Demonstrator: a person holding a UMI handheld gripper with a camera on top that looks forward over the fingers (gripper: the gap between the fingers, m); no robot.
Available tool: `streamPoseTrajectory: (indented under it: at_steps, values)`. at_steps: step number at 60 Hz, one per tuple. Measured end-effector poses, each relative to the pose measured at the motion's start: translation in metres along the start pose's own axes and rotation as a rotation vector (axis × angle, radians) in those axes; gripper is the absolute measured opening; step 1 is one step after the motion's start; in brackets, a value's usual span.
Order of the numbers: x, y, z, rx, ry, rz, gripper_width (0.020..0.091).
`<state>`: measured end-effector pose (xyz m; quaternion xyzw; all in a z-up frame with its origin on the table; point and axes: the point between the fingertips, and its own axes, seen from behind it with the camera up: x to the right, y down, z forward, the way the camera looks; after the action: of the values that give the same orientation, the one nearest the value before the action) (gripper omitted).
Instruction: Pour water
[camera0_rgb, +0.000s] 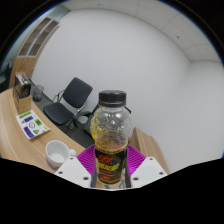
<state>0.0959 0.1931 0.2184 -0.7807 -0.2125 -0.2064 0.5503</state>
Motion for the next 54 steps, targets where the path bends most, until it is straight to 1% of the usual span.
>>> streamPoseTrajectory:
  at_steps: [3, 5, 7, 16, 23, 30, 31, 32, 34, 35, 37, 39, 40, 41, 46, 47, 48, 51, 52, 54]
  values:
    - [-0.004, 0.003, -0.002, 0.017, -0.041, 0.149, 0.0386]
    - [-0.005, 0.01, 0.002, 0.011, -0.064, 0.235, 0.0385]
    - [-0.01, 0.014, 0.005, 0.02, -0.087, 0.302, 0.0386]
    - [-0.029, 0.048, 0.022, 0.035, -0.163, 0.45, 0.0385]
    - [-0.049, 0.078, 0.037, 0.005, -0.218, 0.526, 0.0385]
    - [-0.069, 0.107, 0.049, -0.014, -0.237, 0.53, 0.039]
    - [-0.07, 0.109, 0.049, -0.007, -0.237, 0.531, 0.0392]
    - [-0.067, 0.105, 0.049, 0.028, -0.228, 0.53, 0.0392]
    - [-0.064, 0.11, 0.044, 0.033, -0.231, 0.514, 0.0396]
    - [-0.067, 0.107, 0.046, 0.048, -0.229, 0.511, 0.0396]
    - [-0.068, 0.108, 0.046, 0.055, -0.232, 0.515, 0.0433]
    - [-0.067, 0.109, 0.047, 0.058, -0.228, 0.525, 0.0436]
    - [-0.067, 0.109, 0.047, 0.054, -0.229, 0.534, 0.046]
    - [-0.068, 0.109, 0.048, 0.05, -0.231, 0.543, 0.0462]
    - [-0.066, 0.111, 0.045, 0.003, -0.243, 0.55, 0.0554]
    - [-0.067, 0.112, 0.044, -0.014, -0.244, 0.55, 0.0586]
    - [-0.067, 0.112, 0.043, -0.027, -0.244, 0.552, 0.0636]
    - [-0.064, 0.112, 0.035, -0.053, -0.234, 0.554, 0.0834]
    - [-0.063, 0.111, 0.031, -0.06, -0.231, 0.55, 0.0873]
    - [-0.06, 0.112, 0.023, -0.08, -0.225, 0.536, 0.0828]
